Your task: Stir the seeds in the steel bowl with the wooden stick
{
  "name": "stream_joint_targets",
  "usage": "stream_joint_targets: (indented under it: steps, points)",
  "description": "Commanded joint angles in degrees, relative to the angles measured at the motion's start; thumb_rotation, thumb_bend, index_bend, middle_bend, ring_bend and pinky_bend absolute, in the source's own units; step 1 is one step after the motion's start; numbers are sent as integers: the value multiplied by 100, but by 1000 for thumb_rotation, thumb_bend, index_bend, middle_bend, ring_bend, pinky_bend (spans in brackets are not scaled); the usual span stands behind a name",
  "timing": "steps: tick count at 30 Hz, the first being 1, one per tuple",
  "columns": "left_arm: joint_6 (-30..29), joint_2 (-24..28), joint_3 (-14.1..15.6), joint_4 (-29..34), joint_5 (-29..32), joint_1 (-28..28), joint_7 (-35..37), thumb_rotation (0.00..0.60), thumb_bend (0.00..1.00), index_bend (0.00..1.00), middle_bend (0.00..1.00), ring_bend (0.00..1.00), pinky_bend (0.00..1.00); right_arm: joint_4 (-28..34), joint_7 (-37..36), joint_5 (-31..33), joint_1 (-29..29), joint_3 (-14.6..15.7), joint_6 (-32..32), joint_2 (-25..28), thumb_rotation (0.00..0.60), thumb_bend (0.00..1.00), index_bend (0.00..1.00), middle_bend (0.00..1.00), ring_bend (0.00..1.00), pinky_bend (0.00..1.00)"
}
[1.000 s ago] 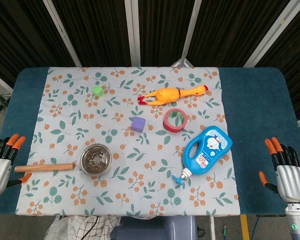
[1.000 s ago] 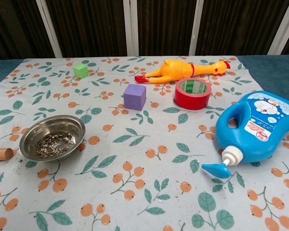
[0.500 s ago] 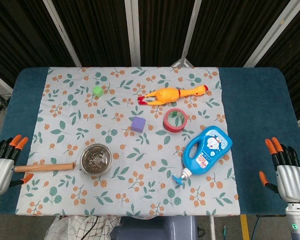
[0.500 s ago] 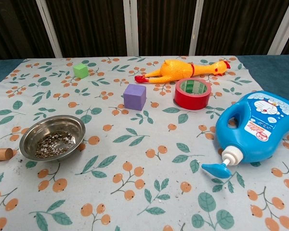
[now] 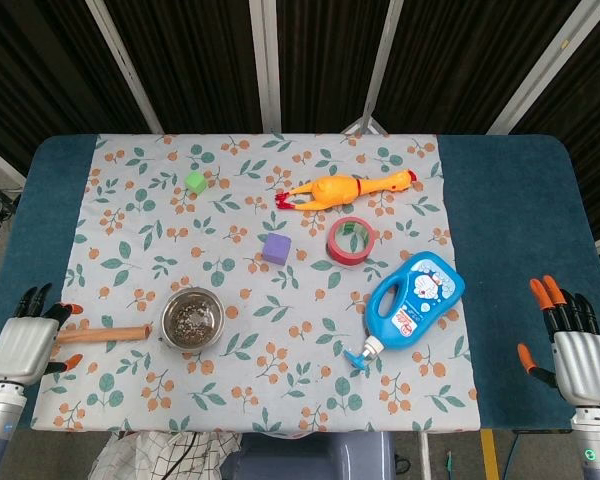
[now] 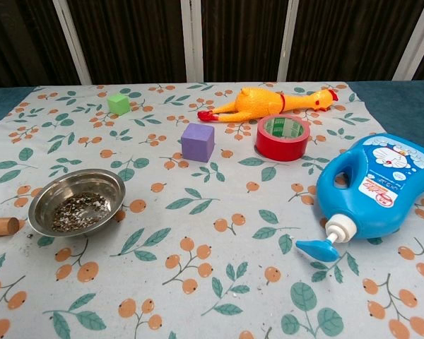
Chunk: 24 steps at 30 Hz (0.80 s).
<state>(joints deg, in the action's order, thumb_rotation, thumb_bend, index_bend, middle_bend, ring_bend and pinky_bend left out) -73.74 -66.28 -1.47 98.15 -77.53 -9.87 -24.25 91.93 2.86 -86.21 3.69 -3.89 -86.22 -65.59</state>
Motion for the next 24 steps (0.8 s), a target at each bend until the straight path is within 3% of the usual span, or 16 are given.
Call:
stream_joint_targets:
  steps: [1,9,24]
  points:
    - [219,-180,-86,20,258,-183,-345,600,234,327,362,18,0,5,-13,-2,-1,2,2,1,600,397,0,0,0,0]
    - [508,-701,-122,-120,638,-492,-1133,600,337,356,364,23,0,16,-78,26,6,-3,39,7,600,397,0,0,0,0]
    - [585,-1179,-96,-363,1039,-692,-1446,600,345,406,384,47,0,22,-163,60,22,-8,97,25,600,397,0,0,0,0]
